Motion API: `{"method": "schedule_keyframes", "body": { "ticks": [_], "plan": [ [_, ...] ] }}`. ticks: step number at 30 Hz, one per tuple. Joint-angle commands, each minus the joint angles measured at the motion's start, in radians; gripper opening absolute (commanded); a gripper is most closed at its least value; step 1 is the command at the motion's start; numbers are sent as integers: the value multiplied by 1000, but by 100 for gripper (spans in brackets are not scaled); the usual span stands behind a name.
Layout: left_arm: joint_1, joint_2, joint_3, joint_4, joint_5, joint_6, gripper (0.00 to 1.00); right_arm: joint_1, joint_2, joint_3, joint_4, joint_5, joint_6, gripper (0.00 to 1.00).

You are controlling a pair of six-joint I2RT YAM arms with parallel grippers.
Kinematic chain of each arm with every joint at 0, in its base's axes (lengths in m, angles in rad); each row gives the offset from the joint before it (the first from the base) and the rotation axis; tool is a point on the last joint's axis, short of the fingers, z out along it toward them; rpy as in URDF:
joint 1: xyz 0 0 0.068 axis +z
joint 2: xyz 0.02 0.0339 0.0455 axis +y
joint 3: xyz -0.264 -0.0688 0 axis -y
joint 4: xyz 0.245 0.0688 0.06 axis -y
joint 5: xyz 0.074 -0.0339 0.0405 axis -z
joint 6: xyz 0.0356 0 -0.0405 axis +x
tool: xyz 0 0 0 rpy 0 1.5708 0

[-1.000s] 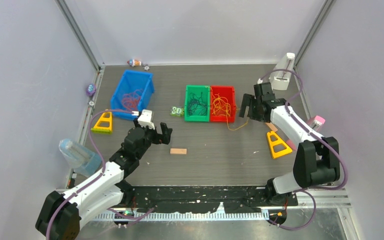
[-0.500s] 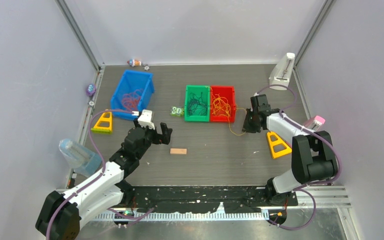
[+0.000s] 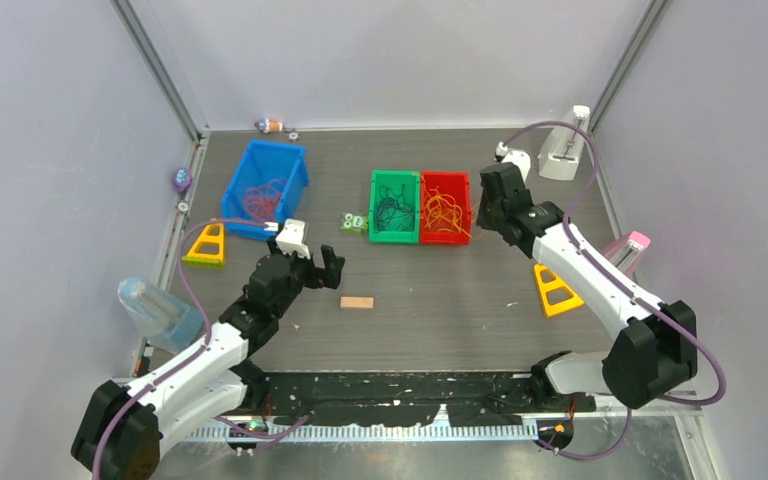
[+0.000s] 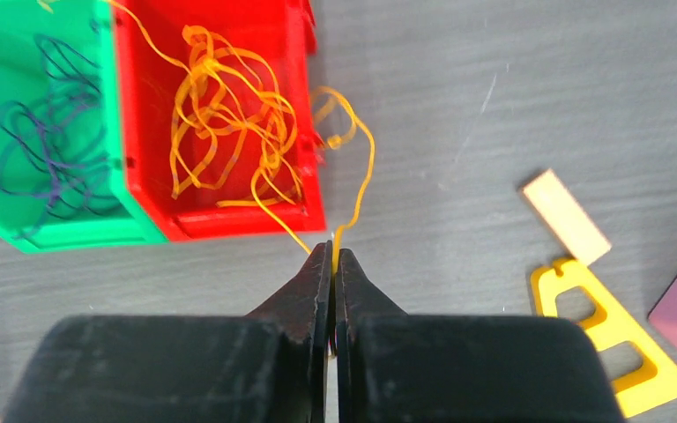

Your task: Untangle the cables

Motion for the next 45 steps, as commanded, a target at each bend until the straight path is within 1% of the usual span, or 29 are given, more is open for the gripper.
{"method": "schedule_keyframes", "body": {
  "ticks": [1, 6, 11, 13, 16, 20, 24, 26, 28, 32, 37, 41, 43, 45],
  "plan": [
    [-3, 7, 44, 21, 2, 20, 96, 82, 64, 164, -29, 208, -71, 5],
    [-2, 4, 44, 19, 0, 20, 96, 131, 166, 296, -34, 208, -175, 5],
    [-3, 6, 44, 20, -1, 22, 96, 224, 246, 403, -39, 357, -251, 5],
    [-2, 6, 46, 20, 0, 22, 96, 246, 269, 433, -40, 389, -275, 5],
    [-2, 6, 46, 19, 0, 22, 96, 265, 299, 467, -37, 399, -311, 5],
    [-2, 7, 46, 18, 0, 21, 96, 246, 382, 516, -31, 304, -325, 6],
    [-2, 5, 46, 17, 0, 22, 96, 184, 480, 565, -41, 132, -281, 6],
    [-3, 6, 46, 17, -1, 21, 96, 150, 533, 589, -35, 2, -258, 6],
    [-3, 6, 46, 16, 0, 21, 96, 129, 594, 620, -33, -42, -243, 6],
    [-3, 7, 47, 17, 2, 21, 96, 97, 728, 700, -73, -62, -214, 6],
    [-3, 6, 47, 16, 2, 21, 96, 49, 845, 702, -78, -110, -163, 6],
    [-2, 10, 49, 18, 6, 20, 96, 47, 908, 695, -78, -92, -168, 6],
    [-3, 12, 49, 17, 6, 21, 96, 48, 922, 697, -88, -87, -169, 6],
    [-3, 14, 50, 17, 6, 20, 96, 48, 907, 692, -92, -88, -169, 8]
  ]
}}
